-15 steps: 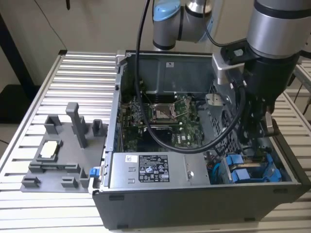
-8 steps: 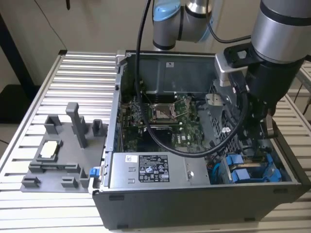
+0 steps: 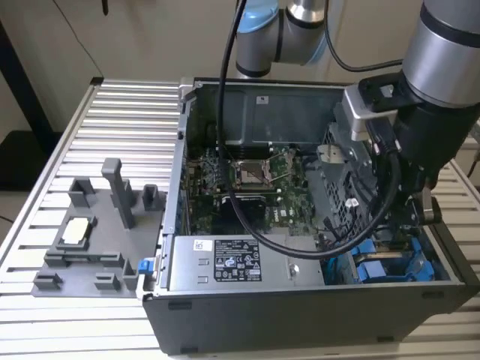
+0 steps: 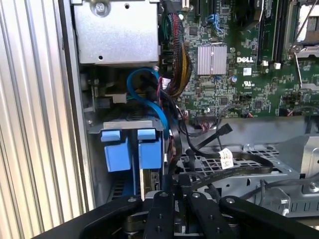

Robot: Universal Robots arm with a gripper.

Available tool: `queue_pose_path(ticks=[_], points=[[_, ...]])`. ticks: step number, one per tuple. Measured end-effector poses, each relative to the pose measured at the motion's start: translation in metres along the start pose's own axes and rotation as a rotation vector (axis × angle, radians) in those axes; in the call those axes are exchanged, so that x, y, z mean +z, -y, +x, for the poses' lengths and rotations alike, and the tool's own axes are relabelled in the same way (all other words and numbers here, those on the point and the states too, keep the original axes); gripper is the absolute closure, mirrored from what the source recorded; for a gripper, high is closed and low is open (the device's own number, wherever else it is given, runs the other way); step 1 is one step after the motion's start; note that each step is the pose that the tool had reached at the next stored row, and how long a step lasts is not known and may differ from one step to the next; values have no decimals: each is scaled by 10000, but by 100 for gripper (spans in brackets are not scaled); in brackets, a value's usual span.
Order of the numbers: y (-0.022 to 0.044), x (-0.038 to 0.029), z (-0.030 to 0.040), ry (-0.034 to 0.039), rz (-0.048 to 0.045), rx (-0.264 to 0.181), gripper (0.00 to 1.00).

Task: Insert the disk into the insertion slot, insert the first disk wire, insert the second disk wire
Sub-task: 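Insert the second disk wire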

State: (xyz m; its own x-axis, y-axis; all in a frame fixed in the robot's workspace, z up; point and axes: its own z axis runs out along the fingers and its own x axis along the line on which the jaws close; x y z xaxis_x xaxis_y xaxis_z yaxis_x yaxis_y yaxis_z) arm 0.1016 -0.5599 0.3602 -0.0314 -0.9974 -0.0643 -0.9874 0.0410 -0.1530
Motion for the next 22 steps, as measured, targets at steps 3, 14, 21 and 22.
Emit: queue_pose_path(ticks=[3,14,21,22], points=[[35,3,47,4,-91,6,84],[142,13,169,-3,-645,41,84],[227,27,195,589,-987,137,84],[252,32,201,589,-1058,144,84]])
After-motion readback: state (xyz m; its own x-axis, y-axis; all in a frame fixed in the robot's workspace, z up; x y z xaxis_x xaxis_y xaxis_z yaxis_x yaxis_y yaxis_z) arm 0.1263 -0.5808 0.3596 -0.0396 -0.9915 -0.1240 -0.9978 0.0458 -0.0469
